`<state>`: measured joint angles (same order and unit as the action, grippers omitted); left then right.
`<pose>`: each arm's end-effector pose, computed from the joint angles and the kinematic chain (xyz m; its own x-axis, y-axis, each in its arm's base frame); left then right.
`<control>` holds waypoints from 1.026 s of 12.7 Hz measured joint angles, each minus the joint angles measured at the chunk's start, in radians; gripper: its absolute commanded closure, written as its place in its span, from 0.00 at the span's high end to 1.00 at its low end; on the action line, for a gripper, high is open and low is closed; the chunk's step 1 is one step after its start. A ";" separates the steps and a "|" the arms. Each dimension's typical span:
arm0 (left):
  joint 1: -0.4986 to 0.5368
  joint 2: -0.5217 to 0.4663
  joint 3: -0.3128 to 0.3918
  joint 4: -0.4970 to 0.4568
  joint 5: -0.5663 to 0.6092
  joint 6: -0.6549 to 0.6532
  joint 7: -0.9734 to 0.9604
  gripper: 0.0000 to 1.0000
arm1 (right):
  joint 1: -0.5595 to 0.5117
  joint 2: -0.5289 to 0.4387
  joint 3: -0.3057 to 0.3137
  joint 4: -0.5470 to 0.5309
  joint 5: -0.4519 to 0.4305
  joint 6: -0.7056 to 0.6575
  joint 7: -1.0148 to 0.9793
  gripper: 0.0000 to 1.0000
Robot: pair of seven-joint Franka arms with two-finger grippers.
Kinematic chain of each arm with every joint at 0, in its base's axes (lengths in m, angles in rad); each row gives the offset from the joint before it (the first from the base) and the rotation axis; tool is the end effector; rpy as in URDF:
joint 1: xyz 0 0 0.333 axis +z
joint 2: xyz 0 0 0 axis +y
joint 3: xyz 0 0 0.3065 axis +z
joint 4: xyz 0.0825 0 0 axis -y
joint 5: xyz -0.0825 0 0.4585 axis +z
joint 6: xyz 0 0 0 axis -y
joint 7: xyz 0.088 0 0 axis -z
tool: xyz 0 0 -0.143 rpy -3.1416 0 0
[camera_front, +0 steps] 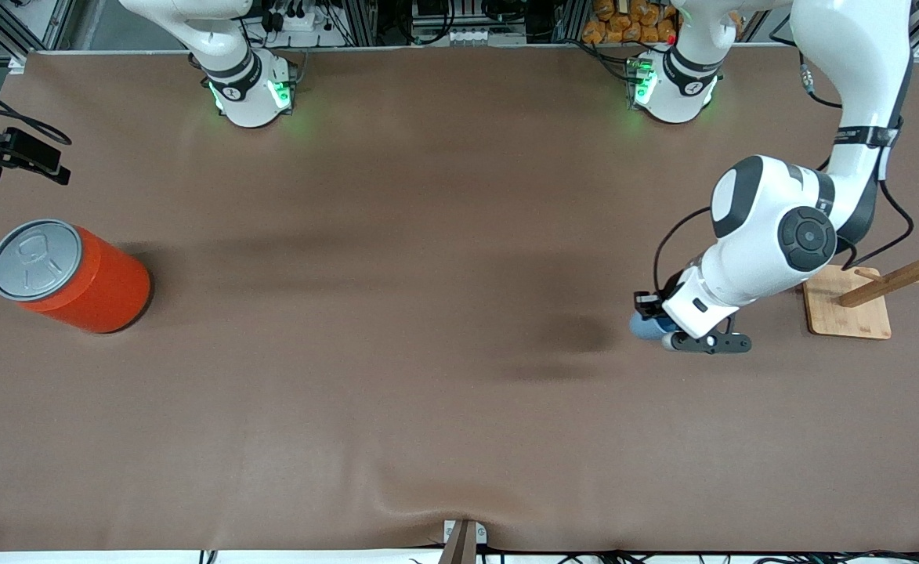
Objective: Flip cup
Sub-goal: 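Turn the blue cup upright onto the table and open the left gripper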
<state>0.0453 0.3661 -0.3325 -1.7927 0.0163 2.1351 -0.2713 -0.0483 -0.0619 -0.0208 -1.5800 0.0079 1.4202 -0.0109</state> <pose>0.6736 -0.1901 0.2721 0.9995 -0.0059 -0.0318 -0.0028 -0.9952 0.0983 0.5892 -0.0399 0.5996 0.9936 -0.0565 -0.0976 -0.0578 -0.9983 -0.0102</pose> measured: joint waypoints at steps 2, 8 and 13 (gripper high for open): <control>0.040 0.002 0.002 -0.050 0.036 0.037 -0.009 0.00 | -0.001 0.000 0.000 0.000 0.000 0.000 -0.006 1.00; 0.120 0.033 0.005 -0.173 0.130 0.177 -0.009 0.02 | -0.001 0.000 0.000 -0.001 0.000 -0.002 -0.012 1.00; 0.121 0.040 0.005 -0.167 0.132 0.180 -0.009 1.00 | -0.001 0.000 0.001 -0.001 0.000 -0.003 -0.015 1.00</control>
<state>0.1659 0.4061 -0.3273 -1.9592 0.1486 2.3150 -0.2805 -0.0495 -0.0619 -0.0199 -1.5806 0.0079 1.4177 -0.0256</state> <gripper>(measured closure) 0.683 0.000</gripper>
